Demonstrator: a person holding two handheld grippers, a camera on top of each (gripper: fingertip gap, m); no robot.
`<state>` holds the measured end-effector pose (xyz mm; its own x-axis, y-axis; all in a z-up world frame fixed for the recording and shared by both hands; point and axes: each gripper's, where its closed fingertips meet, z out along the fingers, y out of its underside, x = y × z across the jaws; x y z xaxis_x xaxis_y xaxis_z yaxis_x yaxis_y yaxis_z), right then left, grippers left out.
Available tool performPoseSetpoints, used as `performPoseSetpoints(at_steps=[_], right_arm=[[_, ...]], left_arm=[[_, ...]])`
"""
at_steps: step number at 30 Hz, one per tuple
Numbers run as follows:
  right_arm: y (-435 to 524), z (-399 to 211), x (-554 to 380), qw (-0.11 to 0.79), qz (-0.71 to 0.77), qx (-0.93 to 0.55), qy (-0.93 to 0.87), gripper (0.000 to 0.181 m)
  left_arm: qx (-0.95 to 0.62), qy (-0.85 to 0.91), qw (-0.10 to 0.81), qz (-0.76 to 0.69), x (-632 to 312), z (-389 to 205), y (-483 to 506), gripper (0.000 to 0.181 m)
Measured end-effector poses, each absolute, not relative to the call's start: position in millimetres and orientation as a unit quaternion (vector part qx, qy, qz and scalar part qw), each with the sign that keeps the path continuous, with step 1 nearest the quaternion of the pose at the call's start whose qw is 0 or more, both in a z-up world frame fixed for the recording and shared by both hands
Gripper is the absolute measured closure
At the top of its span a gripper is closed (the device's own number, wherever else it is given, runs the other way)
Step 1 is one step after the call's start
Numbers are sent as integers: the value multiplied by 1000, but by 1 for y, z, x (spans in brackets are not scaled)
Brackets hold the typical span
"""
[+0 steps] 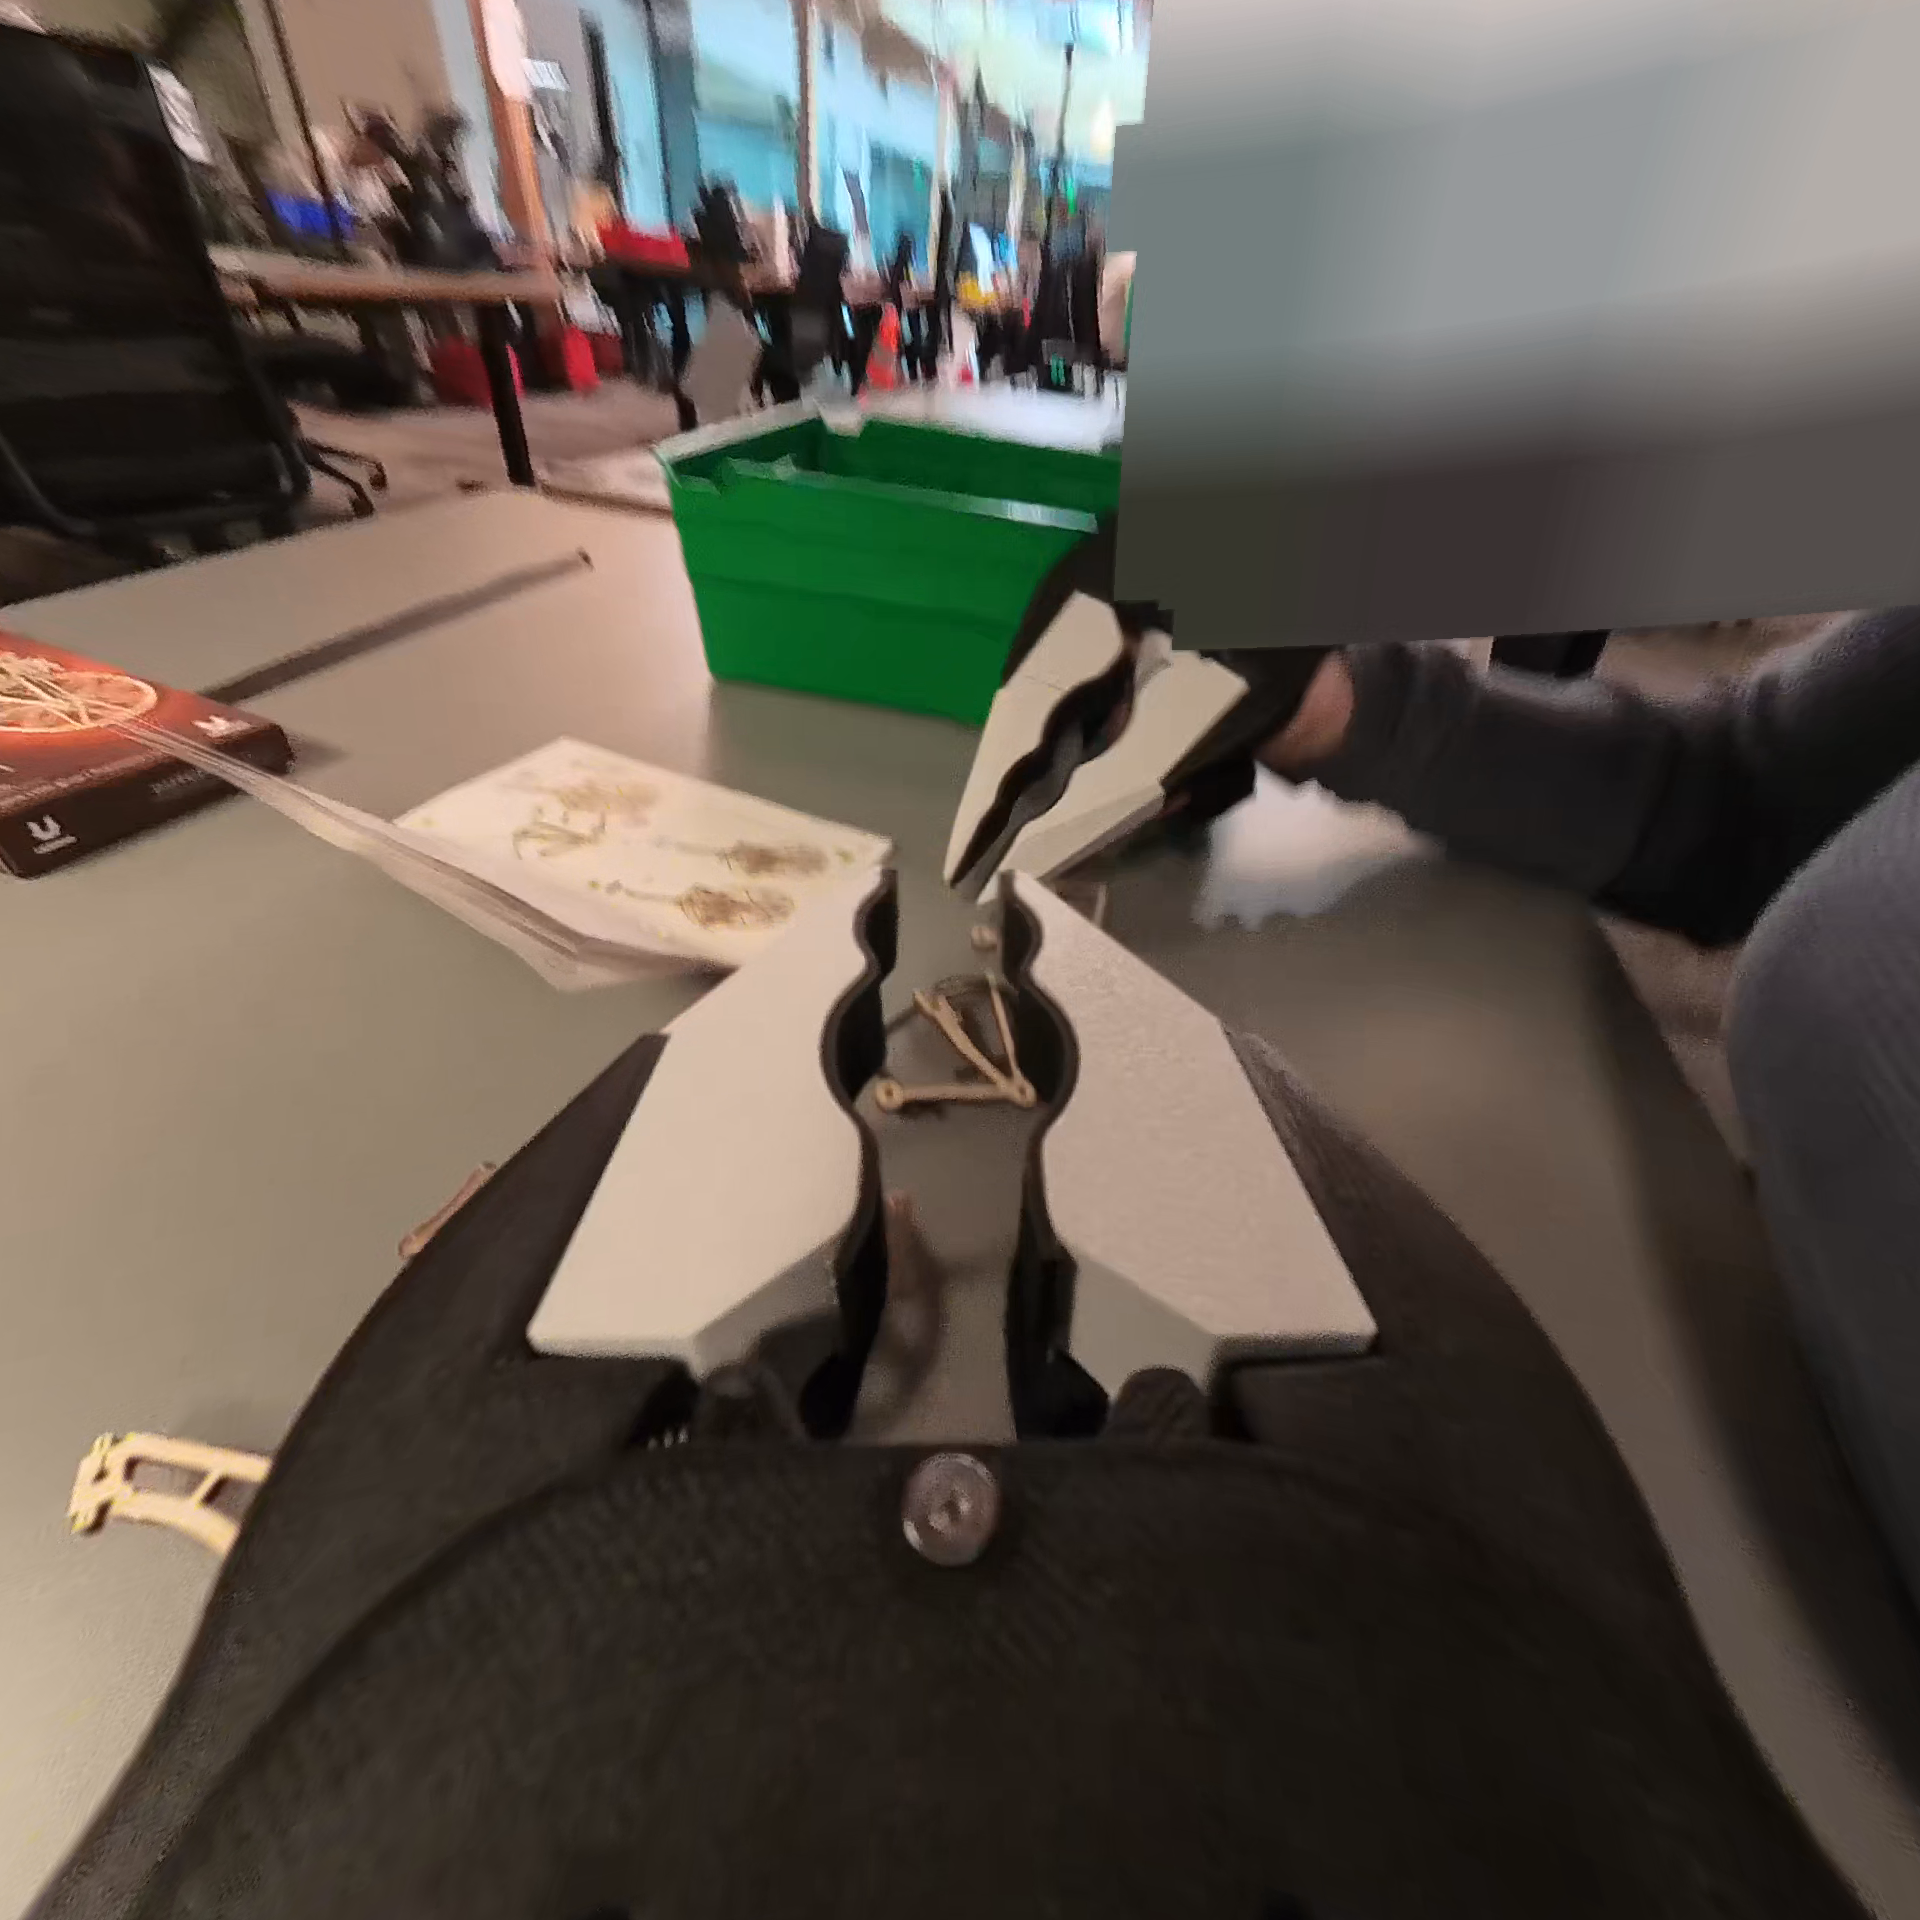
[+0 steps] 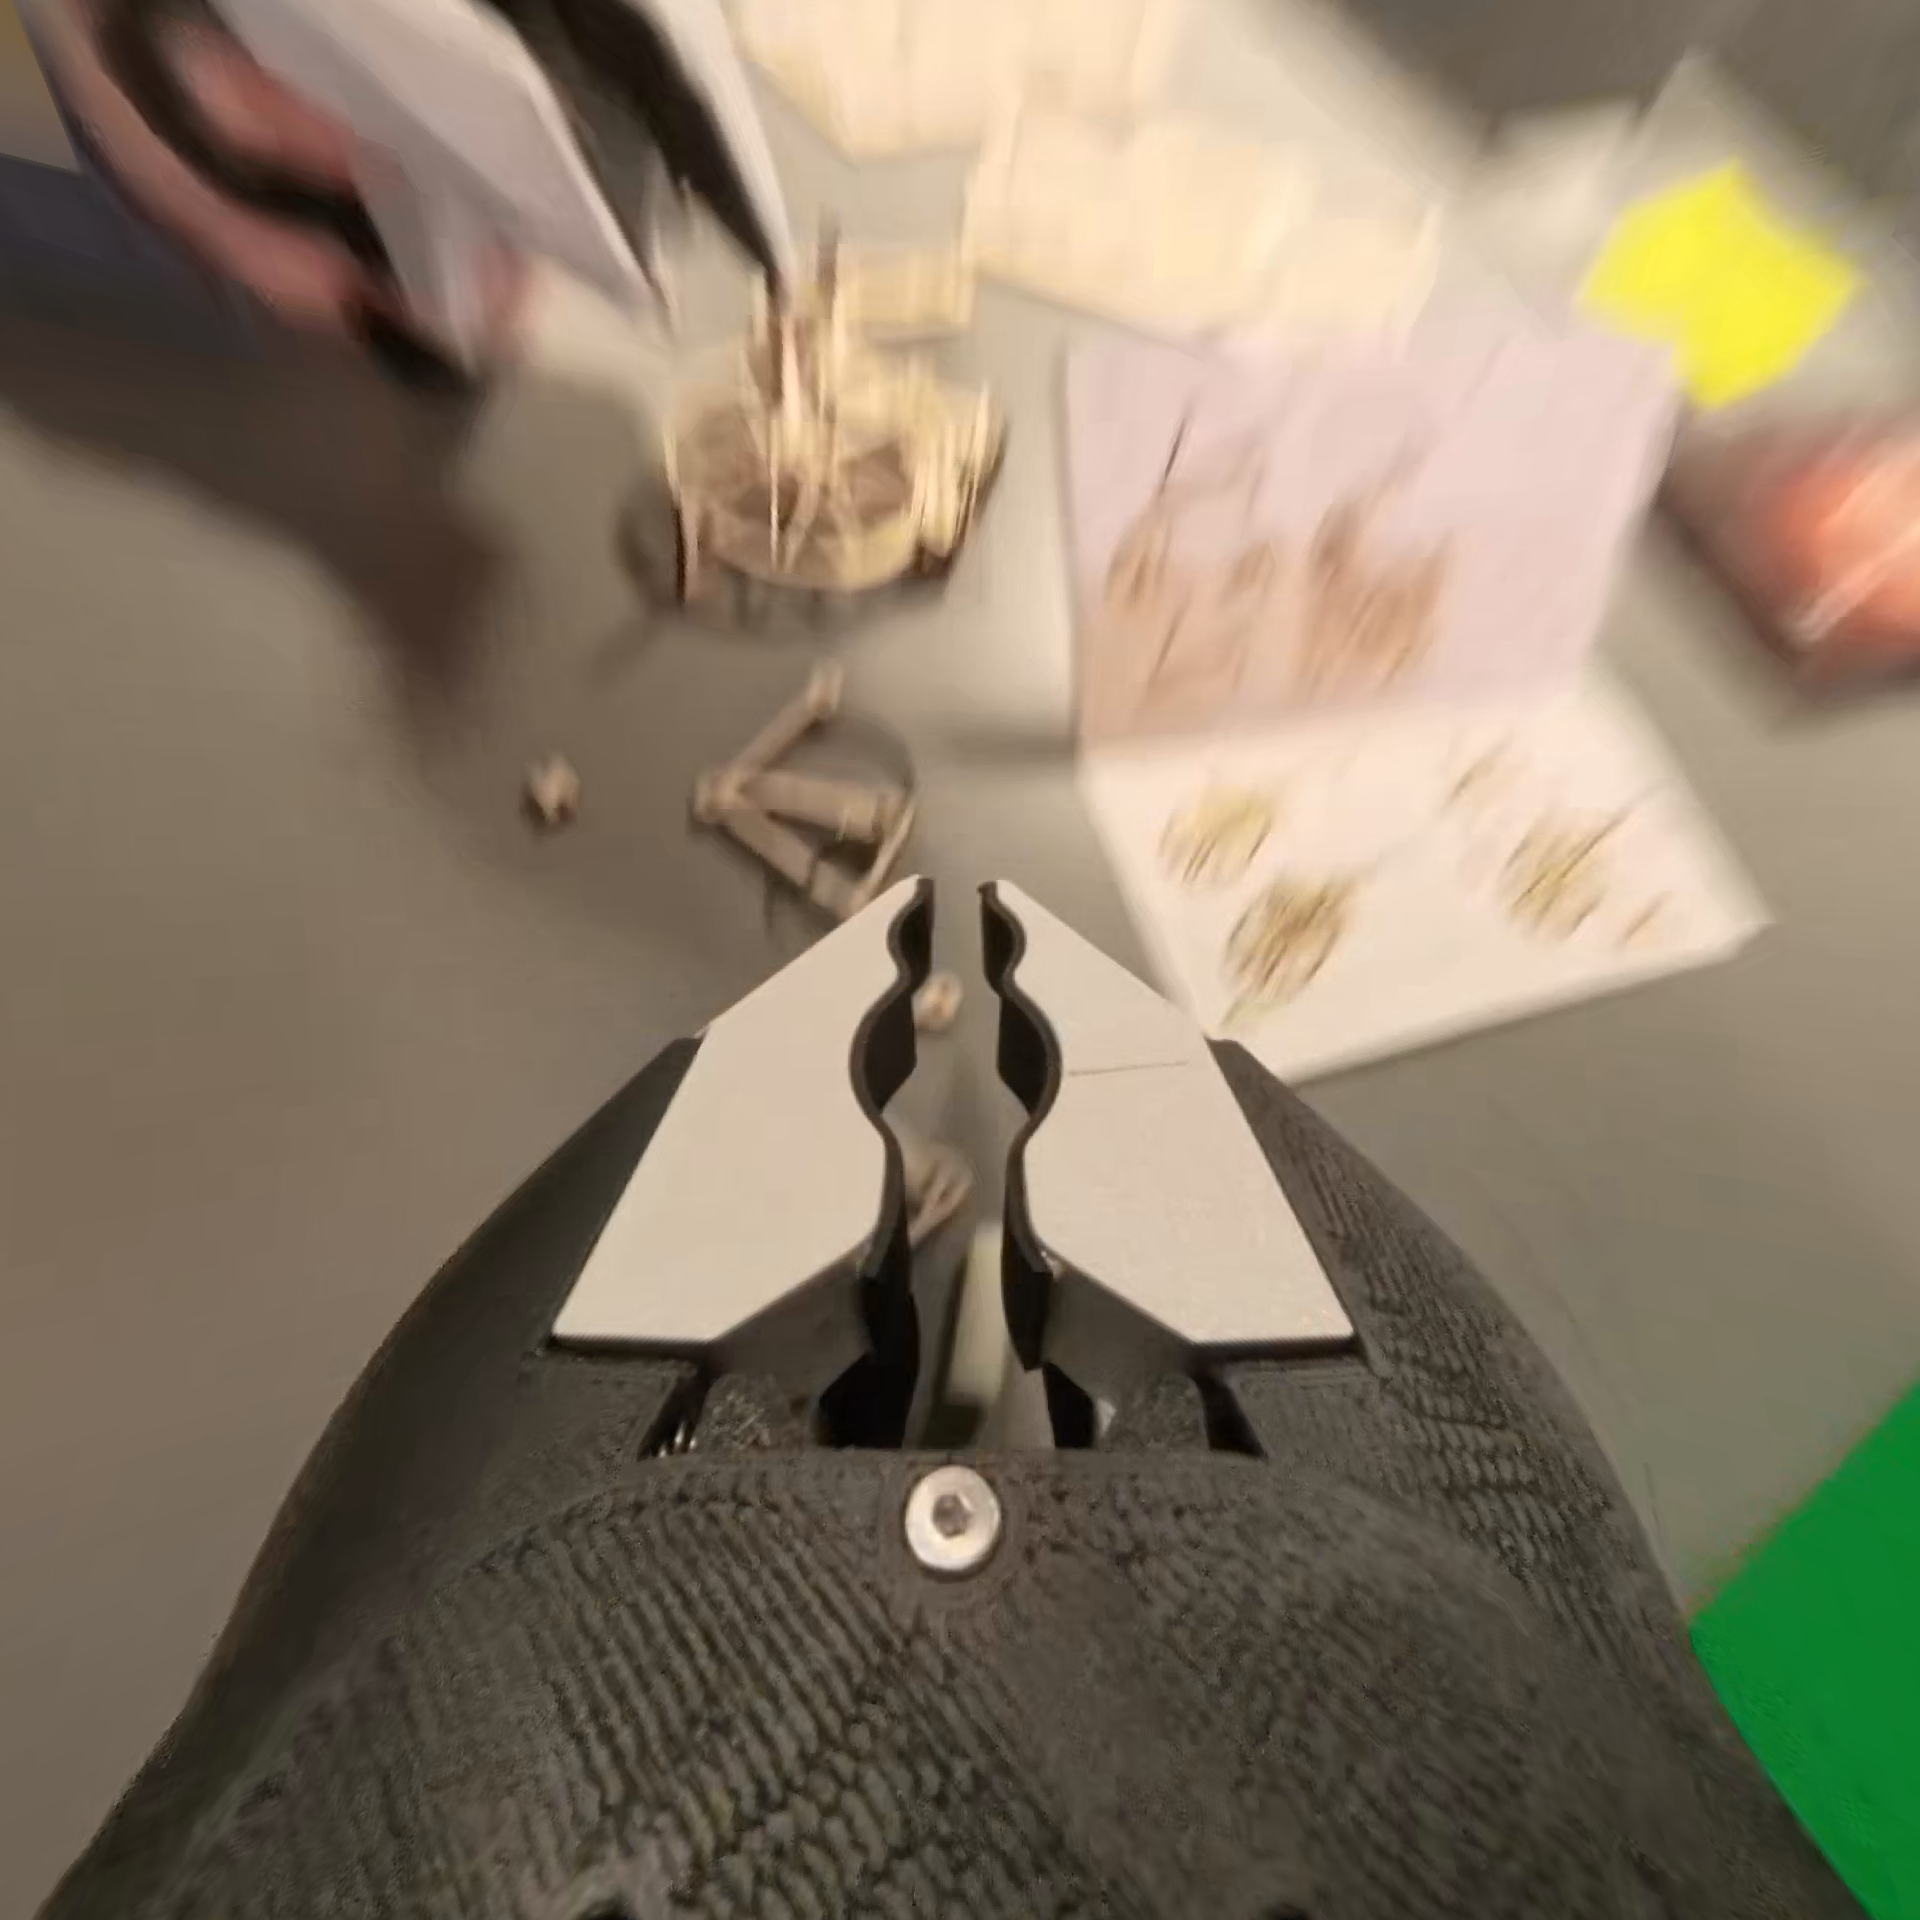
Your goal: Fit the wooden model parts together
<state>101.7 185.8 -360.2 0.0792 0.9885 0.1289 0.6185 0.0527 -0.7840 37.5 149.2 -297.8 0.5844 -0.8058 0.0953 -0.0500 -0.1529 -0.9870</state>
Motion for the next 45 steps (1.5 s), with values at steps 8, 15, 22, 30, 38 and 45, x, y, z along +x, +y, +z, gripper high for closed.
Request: performPoseSetpoints(at_steps=[8, 15, 22, 30, 38, 45], right_arm=[[169, -373, 110, 295, 252, -674, -629, 174], [171, -380, 112, 284, 229, -688, -628, 180], [93, -357, 100, 180, 408, -616, -650, 181], [71, -381, 94, 123, 387, -626, -666, 180], [92, -377, 109, 212, 319, -623, -682, 167], [73, -376, 109, 236, 321, -614, -681, 169]], left_arm=[[-730, 370, 500, -284, 37, -325, 128, 146], [-748, 379, 469, -277, 37, -334, 123, 130], [-722, 394, 461, -333, 48, -327, 109, 118], [-711, 426, 464, -313, 50, -331, 103, 112], [-697, 412, 499, -310, 48, -326, 109, 111], [-717, 432, 454, -306, 47, -337, 104, 107]])
